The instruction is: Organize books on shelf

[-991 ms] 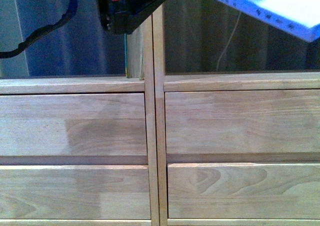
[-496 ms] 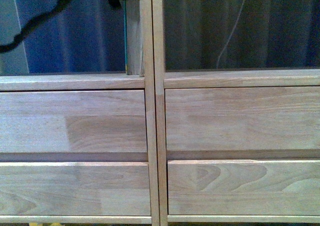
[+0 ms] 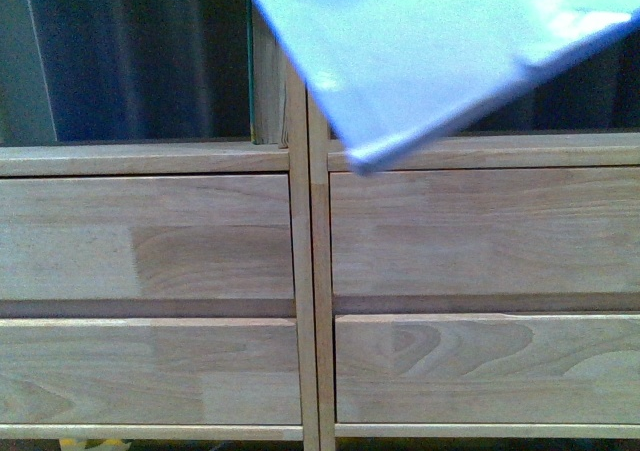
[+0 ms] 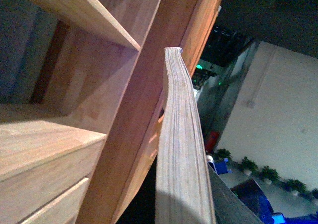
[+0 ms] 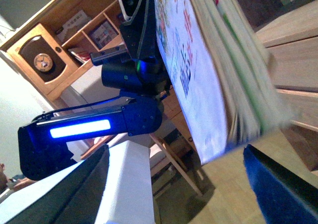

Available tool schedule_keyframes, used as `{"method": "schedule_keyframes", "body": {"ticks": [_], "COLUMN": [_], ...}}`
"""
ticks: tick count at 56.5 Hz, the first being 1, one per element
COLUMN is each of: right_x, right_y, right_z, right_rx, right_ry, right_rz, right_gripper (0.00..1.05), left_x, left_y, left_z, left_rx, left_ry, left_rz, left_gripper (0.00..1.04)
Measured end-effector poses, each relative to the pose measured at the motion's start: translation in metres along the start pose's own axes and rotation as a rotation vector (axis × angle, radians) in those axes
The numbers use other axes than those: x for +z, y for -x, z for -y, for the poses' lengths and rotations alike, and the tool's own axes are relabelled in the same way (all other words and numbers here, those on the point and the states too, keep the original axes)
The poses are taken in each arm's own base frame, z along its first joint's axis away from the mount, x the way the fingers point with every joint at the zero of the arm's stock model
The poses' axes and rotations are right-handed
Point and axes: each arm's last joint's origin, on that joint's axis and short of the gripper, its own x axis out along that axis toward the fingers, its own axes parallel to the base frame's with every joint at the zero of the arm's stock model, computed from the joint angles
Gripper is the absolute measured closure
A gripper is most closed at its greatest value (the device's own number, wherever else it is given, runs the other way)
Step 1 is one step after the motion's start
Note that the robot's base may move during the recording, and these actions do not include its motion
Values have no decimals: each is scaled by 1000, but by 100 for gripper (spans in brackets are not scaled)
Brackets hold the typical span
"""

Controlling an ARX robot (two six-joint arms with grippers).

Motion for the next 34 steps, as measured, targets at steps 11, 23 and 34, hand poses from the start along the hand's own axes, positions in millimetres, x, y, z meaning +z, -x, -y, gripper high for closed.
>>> {"method": "schedule_keyframes", "body": {"ticks": [11, 23, 34], "right_x": [0, 0, 1], "right_y": [6, 6, 7], "right_z": [2, 2, 2], "right_rx": [-17, -18, -25], "right_ry": [-7, -11, -9], "right_rz": [15, 16, 19], "right_gripper": [8, 7, 7], "left_x": [22, 41, 72], "left_y": [30, 50, 47], "left_z": [-9, -34, -48], "left_rx": [113, 446, 701], "left_ry": [-49, -157, -522], "left_rz": [67, 90, 88], "left_gripper": [98, 98, 98]}}
